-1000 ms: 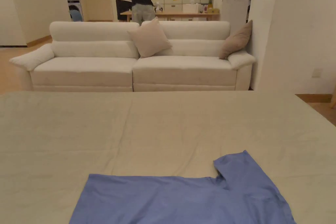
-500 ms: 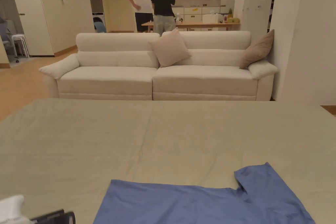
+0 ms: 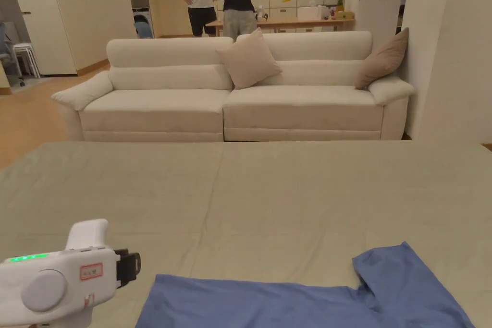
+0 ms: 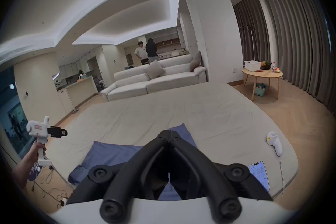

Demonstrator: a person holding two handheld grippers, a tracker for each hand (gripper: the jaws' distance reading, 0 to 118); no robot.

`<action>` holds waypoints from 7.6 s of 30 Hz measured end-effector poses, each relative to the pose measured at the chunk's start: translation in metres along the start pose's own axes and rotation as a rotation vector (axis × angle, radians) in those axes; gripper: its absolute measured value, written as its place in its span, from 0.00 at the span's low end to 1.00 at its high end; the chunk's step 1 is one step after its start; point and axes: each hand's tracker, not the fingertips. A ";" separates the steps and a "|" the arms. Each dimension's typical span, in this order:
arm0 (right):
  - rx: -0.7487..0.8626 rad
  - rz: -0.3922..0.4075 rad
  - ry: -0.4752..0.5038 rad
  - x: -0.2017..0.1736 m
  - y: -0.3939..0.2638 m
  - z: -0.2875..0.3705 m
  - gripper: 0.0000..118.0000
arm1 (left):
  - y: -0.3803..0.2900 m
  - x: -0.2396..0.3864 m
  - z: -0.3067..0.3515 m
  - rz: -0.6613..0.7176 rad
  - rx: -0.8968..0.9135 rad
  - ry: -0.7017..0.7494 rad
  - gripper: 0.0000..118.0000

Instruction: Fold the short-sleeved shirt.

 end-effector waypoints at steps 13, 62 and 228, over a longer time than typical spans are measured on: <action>-0.035 -0.051 -0.027 0.018 0.000 -0.075 0.00 | -0.004 -0.044 -0.236 -0.033 -0.441 0.196 0.97; -0.352 0.028 -0.017 0.041 -0.024 -0.234 0.02 | 0.018 -0.002 -0.088 -0.061 -0.113 0.001 0.04; -0.242 -0.236 0.060 0.043 -0.084 0.041 0.00 | -0.183 0.178 -0.080 0.093 -0.622 -0.484 0.00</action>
